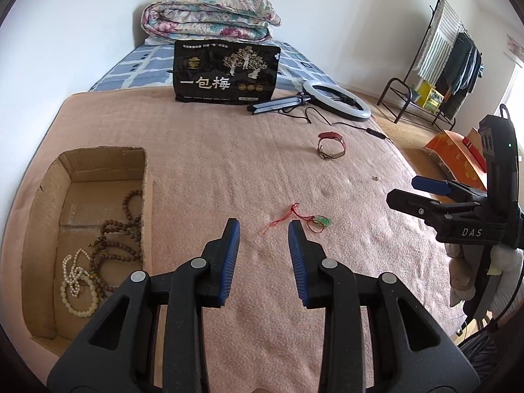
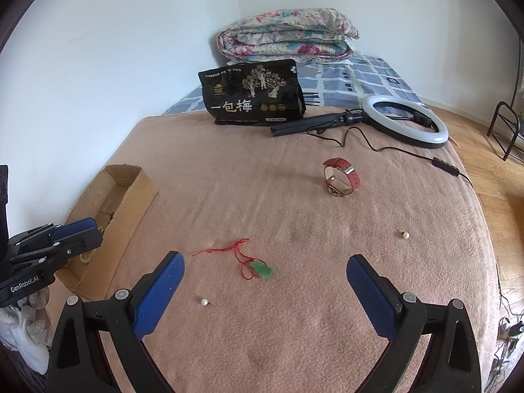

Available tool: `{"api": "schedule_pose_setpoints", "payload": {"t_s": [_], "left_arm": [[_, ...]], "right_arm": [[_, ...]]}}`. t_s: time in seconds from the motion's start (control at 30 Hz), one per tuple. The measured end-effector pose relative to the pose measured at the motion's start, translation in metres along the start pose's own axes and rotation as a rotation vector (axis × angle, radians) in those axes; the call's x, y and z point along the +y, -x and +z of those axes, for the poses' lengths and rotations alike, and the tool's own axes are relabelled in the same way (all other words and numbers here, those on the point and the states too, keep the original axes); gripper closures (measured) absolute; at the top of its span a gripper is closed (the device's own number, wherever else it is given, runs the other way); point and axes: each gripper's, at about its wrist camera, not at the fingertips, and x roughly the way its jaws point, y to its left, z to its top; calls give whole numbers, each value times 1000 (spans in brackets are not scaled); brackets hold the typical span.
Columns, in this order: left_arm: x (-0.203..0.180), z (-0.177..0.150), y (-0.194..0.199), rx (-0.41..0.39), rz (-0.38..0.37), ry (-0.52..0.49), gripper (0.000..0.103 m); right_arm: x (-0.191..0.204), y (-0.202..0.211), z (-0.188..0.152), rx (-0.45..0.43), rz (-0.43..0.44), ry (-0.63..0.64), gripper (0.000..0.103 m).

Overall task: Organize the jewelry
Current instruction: 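Move both tools back over the bed toward the green pendant and loose pearl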

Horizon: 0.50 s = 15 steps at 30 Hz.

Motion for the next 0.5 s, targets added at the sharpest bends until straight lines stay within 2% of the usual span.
{"api": "schedule_pose_setpoints", "payload": {"t_s": [0.27,0.47,0.5], "left_arm": [[-24,-13,-29,77,-54,-45,73],[-38,-24,-54,134,-101,-49,73],[-40,-26,-57,143,-101,-58,78]], "right_arm": [[-32,-8,-12,33,3,-58,8],[-35,-29,-21,96,46,-57,18],[-33,-32,-22,102,56,-51,20]]}}
